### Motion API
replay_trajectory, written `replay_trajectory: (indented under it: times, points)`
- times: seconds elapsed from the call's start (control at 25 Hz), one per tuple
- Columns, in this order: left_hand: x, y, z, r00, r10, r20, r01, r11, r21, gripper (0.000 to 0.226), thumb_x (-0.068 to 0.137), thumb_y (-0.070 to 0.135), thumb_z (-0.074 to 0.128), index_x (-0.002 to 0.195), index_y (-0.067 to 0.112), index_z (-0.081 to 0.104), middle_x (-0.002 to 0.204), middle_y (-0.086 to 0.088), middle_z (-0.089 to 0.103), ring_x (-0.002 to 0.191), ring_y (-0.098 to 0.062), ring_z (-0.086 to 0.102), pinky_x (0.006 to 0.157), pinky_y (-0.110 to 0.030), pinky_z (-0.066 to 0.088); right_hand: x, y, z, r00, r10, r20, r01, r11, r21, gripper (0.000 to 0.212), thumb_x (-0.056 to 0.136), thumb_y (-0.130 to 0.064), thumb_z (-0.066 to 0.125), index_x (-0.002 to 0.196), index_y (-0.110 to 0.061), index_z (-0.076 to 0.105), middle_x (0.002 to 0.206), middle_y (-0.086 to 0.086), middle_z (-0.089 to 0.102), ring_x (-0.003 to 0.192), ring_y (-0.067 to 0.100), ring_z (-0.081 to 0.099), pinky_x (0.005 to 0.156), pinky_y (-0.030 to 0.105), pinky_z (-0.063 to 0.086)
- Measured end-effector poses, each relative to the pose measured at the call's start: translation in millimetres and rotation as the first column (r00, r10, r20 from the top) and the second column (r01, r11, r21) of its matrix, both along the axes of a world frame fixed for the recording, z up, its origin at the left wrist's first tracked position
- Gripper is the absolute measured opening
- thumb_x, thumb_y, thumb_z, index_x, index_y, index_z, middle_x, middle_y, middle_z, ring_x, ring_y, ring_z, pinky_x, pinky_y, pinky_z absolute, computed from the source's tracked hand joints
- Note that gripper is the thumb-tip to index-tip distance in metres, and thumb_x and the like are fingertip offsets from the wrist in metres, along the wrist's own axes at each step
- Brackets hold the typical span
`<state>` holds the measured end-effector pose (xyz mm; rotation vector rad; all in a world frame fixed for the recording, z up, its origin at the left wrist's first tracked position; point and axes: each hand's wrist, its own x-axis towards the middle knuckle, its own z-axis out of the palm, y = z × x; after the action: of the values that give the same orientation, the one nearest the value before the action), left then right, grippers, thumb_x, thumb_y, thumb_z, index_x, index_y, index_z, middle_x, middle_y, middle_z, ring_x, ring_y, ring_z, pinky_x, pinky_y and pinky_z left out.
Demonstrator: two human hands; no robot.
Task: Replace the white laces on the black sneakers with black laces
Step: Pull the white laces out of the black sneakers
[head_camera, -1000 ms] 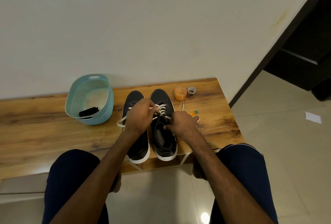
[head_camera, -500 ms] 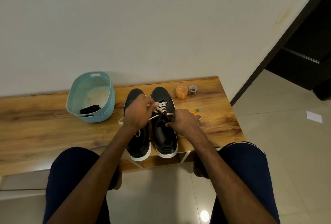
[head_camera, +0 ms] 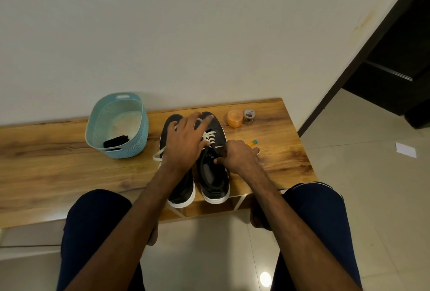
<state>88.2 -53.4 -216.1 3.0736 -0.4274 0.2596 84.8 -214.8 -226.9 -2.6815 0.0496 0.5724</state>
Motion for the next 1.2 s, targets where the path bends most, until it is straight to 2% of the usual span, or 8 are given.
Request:
replay_trajectory:
  times: [0.12, 0.32, 0.44, 0.56, 0.68, 0.84, 1.04, 1.2]
  points:
    - [5, -5, -10, 0.993, -0.058, -0.102, 0.066, 0.995, 0.073, 0.033, 0.096, 0.042, 0.056, 0.127, 0.03, 0.061, 0.142, 0.0, 0.048, 0.13, -0.022, 0.046, 0.114, -0.053, 0.025, 0, 0, 2, 1.0, 0.002, -0.01, -0.002, 1.0, -0.004, 0.044, 0.086, -0.047, 0.071, 0.118, -0.019, 0.061, 0.117, 0.005, 0.065, 0.114, 0.028, 0.058, 0.107, 0.06, 0.029]
    - [9, 1, -9, 0.994, -0.012, -0.106, 0.023, 0.994, 0.104, 0.026, 0.099, 0.034, 0.052, 0.12, 0.019, 0.058, 0.124, -0.001, 0.055, 0.112, -0.022, 0.053, 0.093, -0.039, 0.042, -1, 1, 3, 1.0, 0.016, -0.018, -0.016, 1.0, -0.003, 0.038, 0.088, -0.046, 0.069, 0.113, -0.019, 0.06, 0.115, 0.005, 0.065, 0.113, 0.028, 0.057, 0.108, 0.06, 0.026]
    - [13, 27, 5, 0.982, 0.189, -0.031, -0.19, 0.981, -0.042, 0.021, 0.097, 0.026, 0.055, 0.112, 0.011, 0.061, 0.114, -0.008, 0.056, 0.1, -0.027, 0.056, 0.077, -0.041, 0.047, -2, -1, 3, 1.0, 0.022, -0.023, -0.022, 1.0, -0.007, 0.032, 0.088, -0.046, 0.069, 0.102, -0.019, 0.059, 0.111, 0.005, 0.065, 0.111, 0.029, 0.058, 0.109, 0.062, 0.025]
    - [10, 57, 12, 0.926, 0.374, -0.045, -0.377, 0.918, -0.124, 0.037, 0.093, 0.036, 0.062, 0.12, 0.012, 0.058, 0.124, -0.012, 0.054, 0.113, -0.032, 0.051, 0.088, -0.049, 0.046, -2, -2, 6, 0.998, 0.038, 0.047, -0.039, 0.999, 0.022, 0.036, 0.087, -0.043, 0.07, 0.109, -0.019, 0.056, 0.115, 0.004, 0.063, 0.114, 0.027, 0.056, 0.108, 0.062, 0.029]
    - [-5, 47, 7, 0.97, 0.147, -0.191, -0.187, 0.959, -0.212, 0.066, 0.083, 0.054, 0.068, 0.138, 0.023, 0.049, 0.155, -0.009, 0.031, 0.142, -0.031, 0.031, 0.113, -0.058, 0.022, 3, 4, 10, 0.972, 0.107, 0.21, -0.137, 0.981, 0.135, 0.042, 0.089, -0.03, 0.07, 0.126, -0.021, 0.051, 0.131, 0.003, 0.053, 0.125, 0.025, 0.047, 0.103, 0.057, 0.04]
    - [-13, 15, -10, 0.935, -0.089, -0.344, 0.006, 0.972, -0.234, 0.071, 0.085, 0.064, 0.06, 0.146, 0.032, 0.042, 0.163, -0.003, 0.018, 0.148, -0.025, 0.021, 0.119, -0.059, 0.008, 6, 13, 8, 0.951, 0.212, 0.223, -0.233, 0.97, 0.074, 0.045, 0.092, -0.021, 0.063, 0.135, -0.018, 0.053, 0.132, 0.006, 0.05, 0.127, 0.026, 0.042, 0.099, 0.052, 0.044]
    - [-3, 18, -13, 0.902, -0.003, -0.432, -0.11, 0.965, -0.237, 0.056, 0.087, 0.051, 0.061, 0.139, 0.032, 0.048, 0.142, 0.0, 0.049, 0.131, -0.022, 0.047, 0.112, -0.058, 0.029, 3, 21, 1, 0.961, 0.176, 0.214, -0.187, 0.982, 0.032, 0.039, 0.093, -0.016, 0.057, 0.132, -0.016, 0.053, 0.133, 0.005, 0.046, 0.126, 0.024, 0.042, 0.101, 0.051, 0.04]
    - [-6, 20, -12, 0.898, 0.019, -0.44, -0.137, 0.961, -0.239, 0.052, 0.093, 0.047, 0.055, 0.139, 0.027, 0.043, 0.127, 0.004, 0.065, 0.123, -0.02, 0.056, 0.116, -0.062, 0.016, 5, 24, -1, 0.953, 0.197, 0.229, -0.194, 0.98, -0.036, 0.036, 0.094, -0.017, 0.058, 0.13, -0.018, 0.053, 0.132, 0.005, 0.048, 0.125, 0.025, 0.044, 0.102, 0.052, 0.036]
